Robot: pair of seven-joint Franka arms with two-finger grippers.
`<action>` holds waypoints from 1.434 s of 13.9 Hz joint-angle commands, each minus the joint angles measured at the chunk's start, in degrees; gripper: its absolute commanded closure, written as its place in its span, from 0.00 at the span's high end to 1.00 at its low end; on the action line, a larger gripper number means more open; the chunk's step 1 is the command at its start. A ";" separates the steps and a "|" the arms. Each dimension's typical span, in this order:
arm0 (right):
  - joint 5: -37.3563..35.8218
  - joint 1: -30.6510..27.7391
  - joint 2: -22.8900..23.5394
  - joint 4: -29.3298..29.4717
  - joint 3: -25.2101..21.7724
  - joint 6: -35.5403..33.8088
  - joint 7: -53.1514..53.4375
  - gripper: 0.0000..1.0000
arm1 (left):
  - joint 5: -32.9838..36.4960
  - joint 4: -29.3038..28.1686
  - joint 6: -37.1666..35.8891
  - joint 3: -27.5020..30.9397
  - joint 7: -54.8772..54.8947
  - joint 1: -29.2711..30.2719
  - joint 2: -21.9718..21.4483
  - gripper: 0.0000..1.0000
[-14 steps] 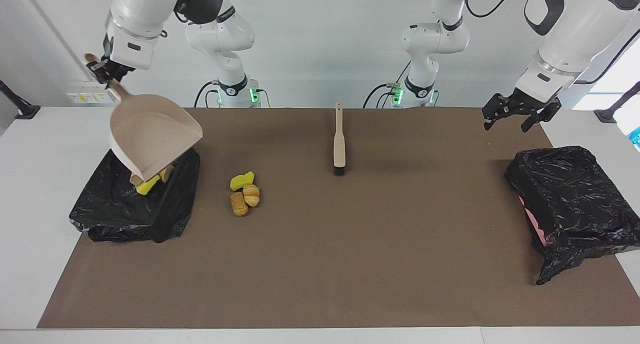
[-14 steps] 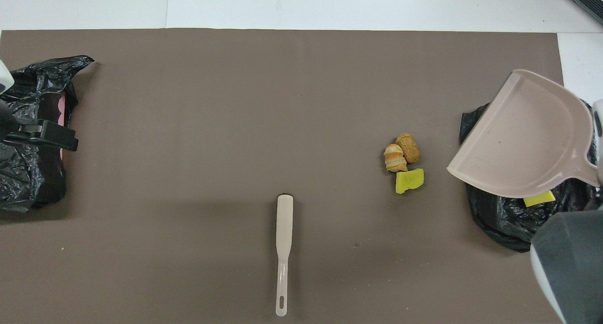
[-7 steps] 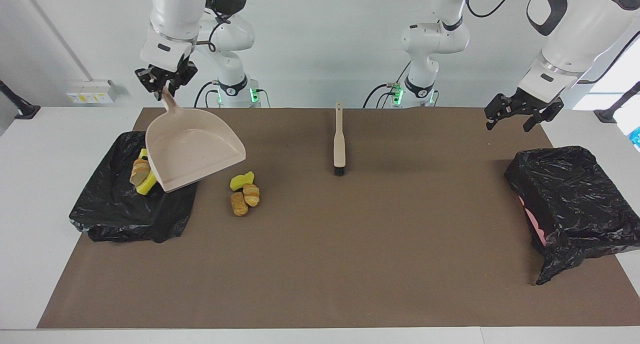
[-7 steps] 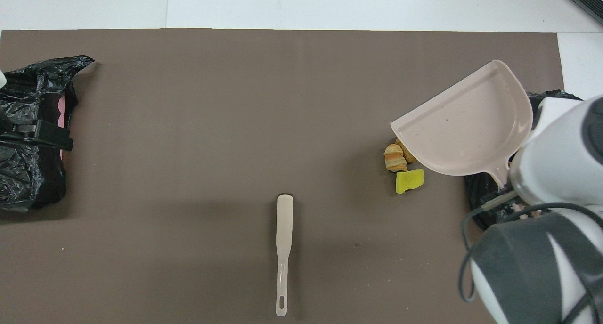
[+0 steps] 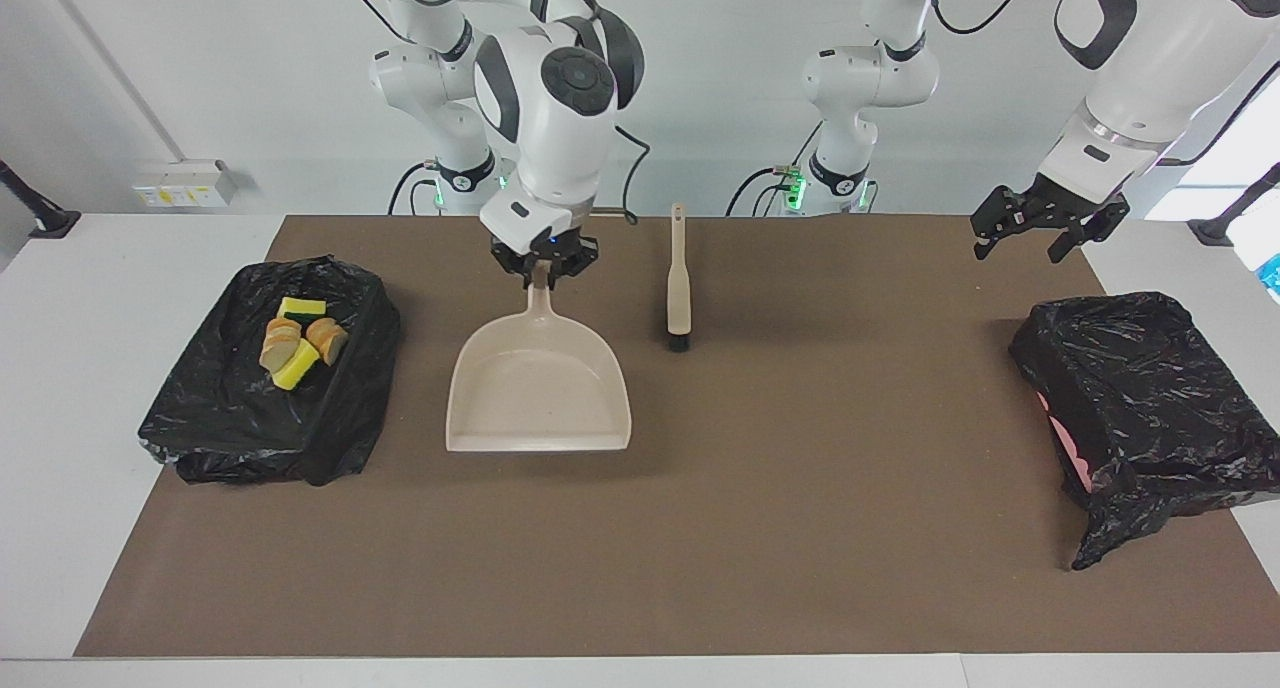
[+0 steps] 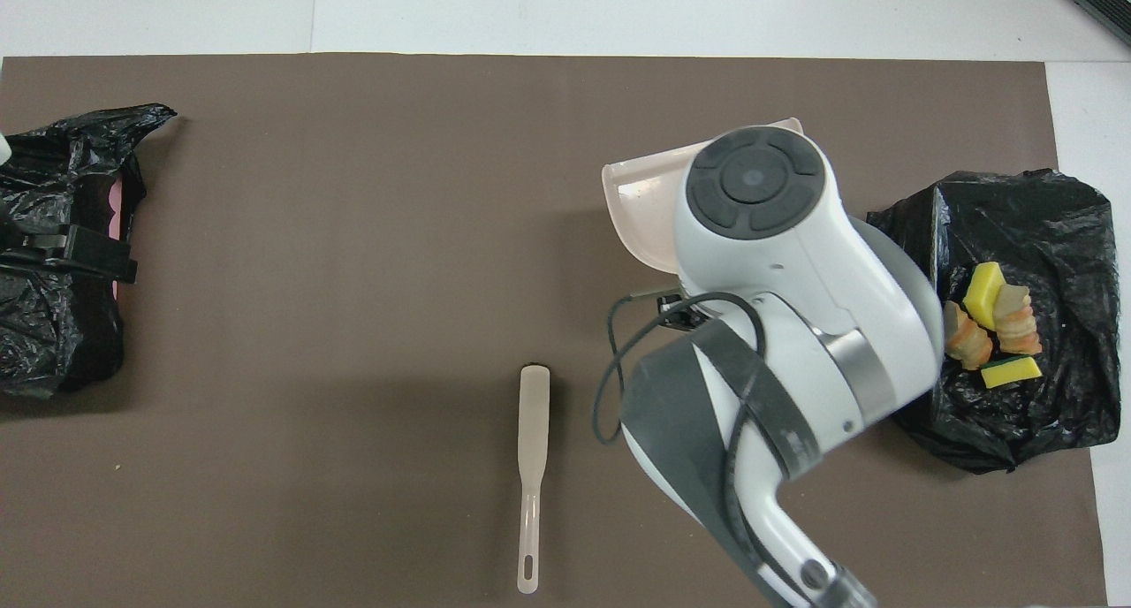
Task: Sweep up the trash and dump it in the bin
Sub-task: 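Bring the empty dustpan with the right gripper back beside the brush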
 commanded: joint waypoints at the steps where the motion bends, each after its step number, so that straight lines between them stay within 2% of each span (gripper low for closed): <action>1: 2.39 2.77 11.02 12.68 -0.17 2.14 6.31 0.00 | 0.92 -0.29 0.28 -0.37 0.38 0.51 -0.59 1.00; 3: 2.39 4.27 15.96 16.31 -0.17 6.17 10.00 0.00 | 0.92 -0.29 0.28 -0.37 0.38 0.51 -0.59 1.00; 6: 3.44 4.28 17.74 16.14 0.44 11.72 9.93 0.00 | 0.92 -0.29 0.28 -0.37 0.38 0.51 -0.59 1.00; 12: 4.76 4.89 19.67 13.07 1.15 12.09 1.60 0.00 | 0.92 -0.29 0.28 -0.37 0.38 0.51 -0.59 1.00; 16: 7.93 4.98 19.94 13.07 1.15 12.09 1.23 0.00 | 0.92 -0.29 0.19 -0.37 0.38 0.51 -0.59 1.00; 17: 8.45 4.63 20.02 13.07 1.15 12.17 1.14 0.20 | 0.92 -0.29 0.27 -0.37 0.38 0.51 -0.59 1.00; 18: 8.81 4.37 20.03 13.07 1.15 12.26 0.79 0.99 | 0.92 -0.29 0.28 -0.37 0.38 0.51 -0.59 1.00; 20: 8.64 4.28 19.33 13.15 1.15 12.26 0.61 1.00 | 0.92 -0.29 0.28 -0.37 0.38 0.51 -0.59 1.00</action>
